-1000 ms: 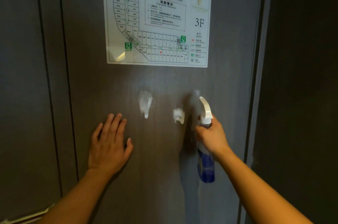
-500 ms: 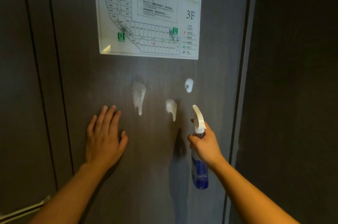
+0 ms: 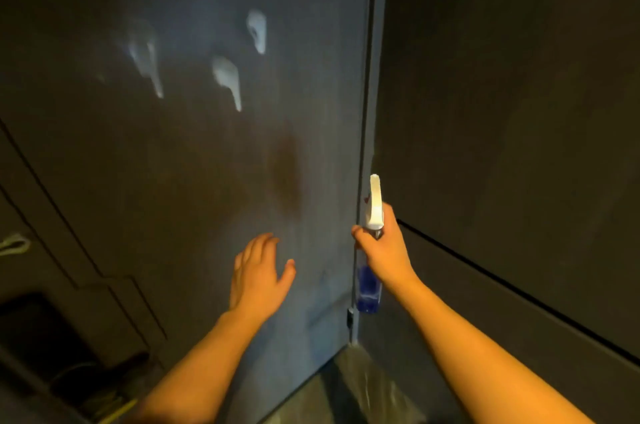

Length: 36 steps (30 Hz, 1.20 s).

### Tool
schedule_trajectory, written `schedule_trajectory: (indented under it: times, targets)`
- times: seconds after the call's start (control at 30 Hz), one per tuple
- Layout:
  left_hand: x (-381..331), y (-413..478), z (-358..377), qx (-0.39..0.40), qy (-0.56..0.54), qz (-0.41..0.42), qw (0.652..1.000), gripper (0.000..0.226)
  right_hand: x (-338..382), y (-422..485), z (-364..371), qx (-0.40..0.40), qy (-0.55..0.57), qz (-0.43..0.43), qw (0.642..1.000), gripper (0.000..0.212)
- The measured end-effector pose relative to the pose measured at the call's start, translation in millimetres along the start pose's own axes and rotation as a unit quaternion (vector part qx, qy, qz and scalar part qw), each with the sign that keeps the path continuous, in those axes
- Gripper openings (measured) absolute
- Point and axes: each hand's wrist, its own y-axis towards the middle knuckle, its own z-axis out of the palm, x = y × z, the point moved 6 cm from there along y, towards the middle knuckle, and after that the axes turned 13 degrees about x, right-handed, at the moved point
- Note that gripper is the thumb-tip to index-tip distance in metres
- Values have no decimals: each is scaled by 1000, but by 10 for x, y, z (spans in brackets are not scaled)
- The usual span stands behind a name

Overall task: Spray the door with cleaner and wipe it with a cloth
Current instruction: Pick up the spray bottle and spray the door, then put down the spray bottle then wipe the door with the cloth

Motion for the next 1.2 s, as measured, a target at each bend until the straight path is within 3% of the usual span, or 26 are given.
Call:
schedule_trajectory:
  times: [0.17, 0.37, 0.6, 0.9, 1.2]
  targets:
    - [-688, -921, 1291, 116, -48, -26, 992, 68, -761, -844, -671, -25, 2, 52, 998, 49]
    - [-1527, -1850, 2737, 246, -63, 14, 967, 56, -1808, -1784, -1362, -47, 7, 133, 990, 58]
    - [-2150, -2502, 4280, 367, -96, -1, 925, 76, -3082, -2494, -1954, -108, -39, 184, 976, 66]
    - [-2235, -2827, 5968, 401, -68, 64, 911, 107, -4695, -3139, -2098, -138, -36, 257, 956, 67]
    - [-2224, -2932, 6314, 378, 16, 116, 919, 116, -5031, -3246, -2192, -192, -20, 225, 955, 68]
